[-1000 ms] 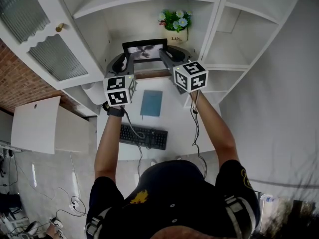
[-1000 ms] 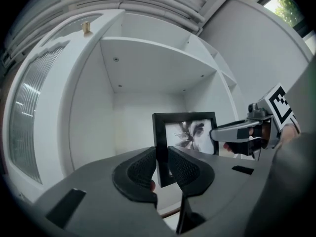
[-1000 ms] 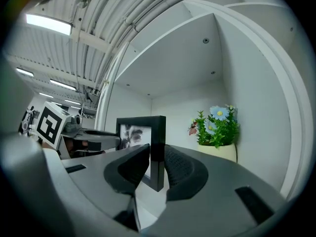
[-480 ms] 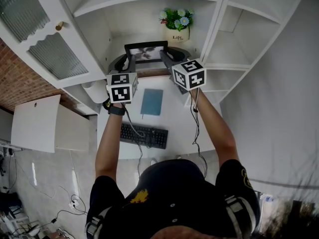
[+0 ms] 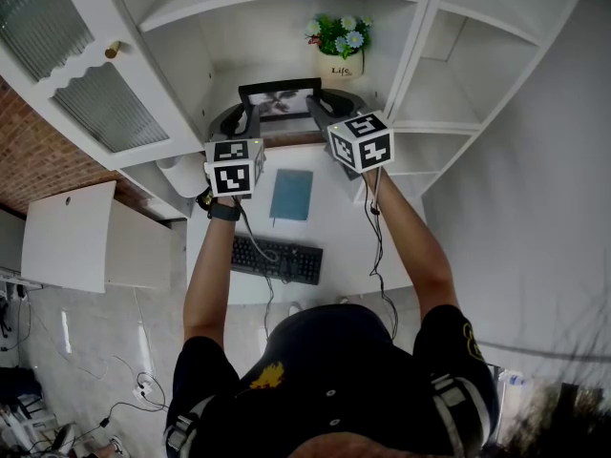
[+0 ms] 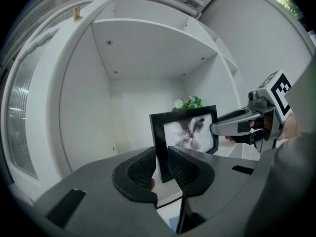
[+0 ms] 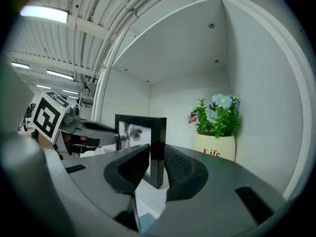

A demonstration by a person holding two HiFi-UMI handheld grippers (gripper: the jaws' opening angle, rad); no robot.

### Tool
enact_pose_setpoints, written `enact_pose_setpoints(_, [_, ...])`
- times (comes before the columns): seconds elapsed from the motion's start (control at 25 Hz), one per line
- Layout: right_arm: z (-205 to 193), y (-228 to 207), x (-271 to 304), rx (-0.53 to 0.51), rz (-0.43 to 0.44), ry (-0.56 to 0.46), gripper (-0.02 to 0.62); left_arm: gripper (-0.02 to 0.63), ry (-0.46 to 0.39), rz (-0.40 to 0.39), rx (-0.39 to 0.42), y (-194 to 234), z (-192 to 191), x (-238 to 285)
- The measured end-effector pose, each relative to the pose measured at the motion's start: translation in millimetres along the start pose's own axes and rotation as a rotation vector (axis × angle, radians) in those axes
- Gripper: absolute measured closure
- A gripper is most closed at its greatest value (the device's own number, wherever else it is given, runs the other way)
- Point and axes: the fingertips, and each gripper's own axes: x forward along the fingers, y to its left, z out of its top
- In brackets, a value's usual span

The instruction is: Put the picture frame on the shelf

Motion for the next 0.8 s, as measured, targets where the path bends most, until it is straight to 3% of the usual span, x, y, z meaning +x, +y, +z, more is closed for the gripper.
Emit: enact_pose_setpoints(0.8, [-1.9,-5.7,10.1,-0.035,-0.028,0.075,0.508,0.518,0.052,-0.013,0.057,2.4,-4.6,11.5])
